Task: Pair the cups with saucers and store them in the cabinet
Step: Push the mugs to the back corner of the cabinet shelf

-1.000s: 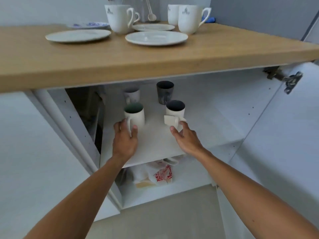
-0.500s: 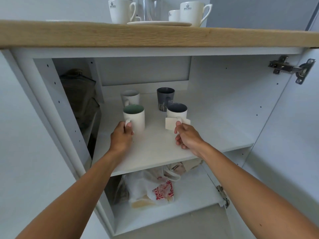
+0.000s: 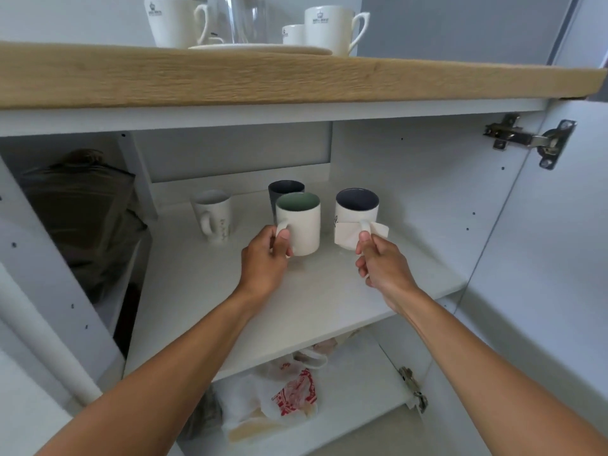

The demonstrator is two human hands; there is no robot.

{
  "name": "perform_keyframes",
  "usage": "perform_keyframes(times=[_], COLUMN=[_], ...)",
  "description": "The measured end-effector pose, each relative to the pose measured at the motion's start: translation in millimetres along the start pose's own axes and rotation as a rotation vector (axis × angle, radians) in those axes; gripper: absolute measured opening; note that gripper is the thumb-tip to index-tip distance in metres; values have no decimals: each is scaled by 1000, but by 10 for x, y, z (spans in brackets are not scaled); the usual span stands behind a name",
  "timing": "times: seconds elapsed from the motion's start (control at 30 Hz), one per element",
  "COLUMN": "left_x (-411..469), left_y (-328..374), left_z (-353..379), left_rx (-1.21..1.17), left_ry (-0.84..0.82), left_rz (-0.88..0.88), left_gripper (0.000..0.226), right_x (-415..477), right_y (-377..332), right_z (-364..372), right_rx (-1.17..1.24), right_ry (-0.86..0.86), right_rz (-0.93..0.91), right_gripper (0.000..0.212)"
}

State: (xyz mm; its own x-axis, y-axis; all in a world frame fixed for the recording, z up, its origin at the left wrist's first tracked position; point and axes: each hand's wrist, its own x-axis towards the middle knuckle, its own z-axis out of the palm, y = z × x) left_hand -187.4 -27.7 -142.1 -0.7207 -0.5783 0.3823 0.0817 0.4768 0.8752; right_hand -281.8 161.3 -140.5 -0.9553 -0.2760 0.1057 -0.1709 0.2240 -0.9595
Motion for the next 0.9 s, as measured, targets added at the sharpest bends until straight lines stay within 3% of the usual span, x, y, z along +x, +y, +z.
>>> perform_keyframes(times=[0.4, 0.9], left_x=[709, 1508], left_y=[-33, -340], left_z=[1143, 1798], left_rx=[45, 108], left_ry=[51, 64], left_rz=[18, -76], left_gripper=[36, 36], right_x=[638, 1295], right_y=[102, 238], right_z=[-300, -121], right_rx=[-39, 24], right_ry=[98, 88], right_rz=[30, 49], right_gripper=[44, 41])
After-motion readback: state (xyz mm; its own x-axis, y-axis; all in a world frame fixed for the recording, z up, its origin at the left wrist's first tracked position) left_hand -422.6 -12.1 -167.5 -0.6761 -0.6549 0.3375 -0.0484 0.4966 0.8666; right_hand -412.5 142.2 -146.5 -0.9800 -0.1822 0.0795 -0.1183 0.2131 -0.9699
